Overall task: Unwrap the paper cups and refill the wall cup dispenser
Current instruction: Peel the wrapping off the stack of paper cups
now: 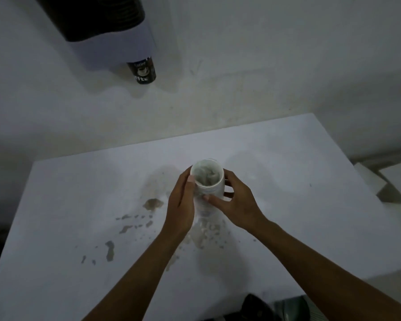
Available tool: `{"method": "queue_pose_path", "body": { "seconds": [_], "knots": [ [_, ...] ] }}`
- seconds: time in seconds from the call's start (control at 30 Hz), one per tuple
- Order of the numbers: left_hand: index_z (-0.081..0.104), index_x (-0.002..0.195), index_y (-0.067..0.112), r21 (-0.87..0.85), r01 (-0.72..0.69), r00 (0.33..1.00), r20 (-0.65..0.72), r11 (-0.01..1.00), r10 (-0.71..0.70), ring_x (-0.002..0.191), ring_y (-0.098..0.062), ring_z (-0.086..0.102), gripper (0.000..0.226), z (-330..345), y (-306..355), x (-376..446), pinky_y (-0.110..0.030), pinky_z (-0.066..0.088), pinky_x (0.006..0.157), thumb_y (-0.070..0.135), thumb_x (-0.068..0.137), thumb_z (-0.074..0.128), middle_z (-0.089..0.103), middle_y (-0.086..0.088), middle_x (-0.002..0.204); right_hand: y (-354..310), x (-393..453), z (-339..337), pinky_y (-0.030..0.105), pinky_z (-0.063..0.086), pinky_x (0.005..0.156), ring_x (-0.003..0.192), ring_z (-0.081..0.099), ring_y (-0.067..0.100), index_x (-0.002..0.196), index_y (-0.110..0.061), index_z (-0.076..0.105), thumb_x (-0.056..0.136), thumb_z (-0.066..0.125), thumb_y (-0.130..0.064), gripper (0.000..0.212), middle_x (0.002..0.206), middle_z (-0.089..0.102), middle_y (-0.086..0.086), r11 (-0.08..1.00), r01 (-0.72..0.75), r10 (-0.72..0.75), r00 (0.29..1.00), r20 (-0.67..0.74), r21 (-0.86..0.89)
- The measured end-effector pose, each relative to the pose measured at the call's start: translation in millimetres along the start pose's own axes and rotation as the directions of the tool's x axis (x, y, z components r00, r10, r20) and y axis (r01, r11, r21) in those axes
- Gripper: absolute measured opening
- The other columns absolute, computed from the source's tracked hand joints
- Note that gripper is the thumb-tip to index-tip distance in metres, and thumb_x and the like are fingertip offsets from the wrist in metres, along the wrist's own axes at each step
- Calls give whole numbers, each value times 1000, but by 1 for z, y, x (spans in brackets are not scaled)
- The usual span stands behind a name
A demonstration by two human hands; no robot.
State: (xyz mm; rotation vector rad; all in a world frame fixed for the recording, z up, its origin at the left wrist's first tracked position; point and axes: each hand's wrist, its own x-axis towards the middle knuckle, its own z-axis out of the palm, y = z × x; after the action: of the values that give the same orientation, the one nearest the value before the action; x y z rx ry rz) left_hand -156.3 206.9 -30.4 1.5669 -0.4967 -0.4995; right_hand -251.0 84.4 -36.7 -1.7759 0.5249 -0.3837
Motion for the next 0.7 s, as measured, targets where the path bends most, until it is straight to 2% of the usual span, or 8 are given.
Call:
{"method": "queue_pose_path", "body": {
  "seconds": [0.13, 0.27, 0.37, 0.43, 0.53, 0.6, 0.67, 0.7],
  "knots": [
    [40, 139, 39, 70, 16, 998, 56, 997, -20, 136, -5, 45, 35, -6, -6, -15, -39, 37, 115, 33, 105, 35, 47, 14, 146, 3, -20, 4, 26, 52, 99, 120, 55, -2, 141, -30, 44, 79, 80, -39, 72, 135, 58, -12, 999, -10, 12, 999, 48, -42],
    [37, 147, 32, 147, -33, 994, 110, 989, 17, 136, 3, 41, 41, -9, -3, -19, -29, 35, 115, 31, 106, 34, 42, 14, 150, -8, -27, -4, 28, 44, 109, 134, 45, 5, 144, -33, 37, 87, 74, -27, 68, 149, 46, -10, 989, 83, -80, 996, 26, -120],
    [37, 145, 32, 179, -80, 993, 103, 981, 62, 125, 18, 42, 40, -12, -5, -18, -21, 35, 112, 31, 105, 33, 42, 15, 148, -27, -19, -12, 32, 46, 108, 131, 47, 9, 131, -22, 58, 89, 68, -27, 44, 144, 49, -5, 930, 190, -226, 971, -81, -313],
    [37, 140, 40, 206, -70, 995, 89, 976, 53, 122, 15, 47, 39, -12, -6, -17, -23, 37, 111, 42, 100, 33, 44, 17, 144, -50, -8, -17, 29, 49, 101, 122, 54, 10, 119, -23, 68, 91, 66, -34, 31, 135, 56, -8, 882, 86, -116, 993, -36, -463],
    [42, 130, 54, 250, -54, 999, 5, 967, 54, 118, 0, 55, 32, -5, -6, -13, -29, 44, 108, 52, 99, 36, 55, 8, 135, -76, 10, -17, 28, 52, 85, 100, 66, 19, 115, -22, 71, 90, 67, -42, 32, 115, 68, -2, 679, -81, 201, 976, 78, -730],
    [51, 128, 52, 243, -76, 994, -55, 967, 92, 111, 4, 56, 31, -2, -3, -11, -20, 46, 103, 53, 99, 42, 59, 5, 129, -87, 20, -13, 31, 55, 76, 83, 66, 21, 107, -14, 69, 86, 71, -39, 32, 94, 68, 2, 569, -105, 283, 956, 74, -816],
    [52, 134, 36, 305, -104, 992, -33, 947, 120, 108, 12, 55, 33, -1, 5, -14, -5, 42, 94, 30, 103, 45, 57, 12, 130, -94, 27, -8, 30, 51, 72, 77, 59, 21, 101, -12, 58, 85, 72, -30, 28, 81, 57, 2, 488, -99, 322, 944, 73, -867],
    [54, 136, 28, 334, -119, 990, -29, 935, 137, 107, 16, 55, 35, -2, 8, -17, -2, 42, 91, 18, 103, 47, 56, 15, 129, -97, 29, -5, 29, 49, 73, 78, 57, 21, 101, -13, 54, 86, 71, -26, 26, 79, 51, 2, 457, -90, 336, 939, 78, -885]
  ]
}}
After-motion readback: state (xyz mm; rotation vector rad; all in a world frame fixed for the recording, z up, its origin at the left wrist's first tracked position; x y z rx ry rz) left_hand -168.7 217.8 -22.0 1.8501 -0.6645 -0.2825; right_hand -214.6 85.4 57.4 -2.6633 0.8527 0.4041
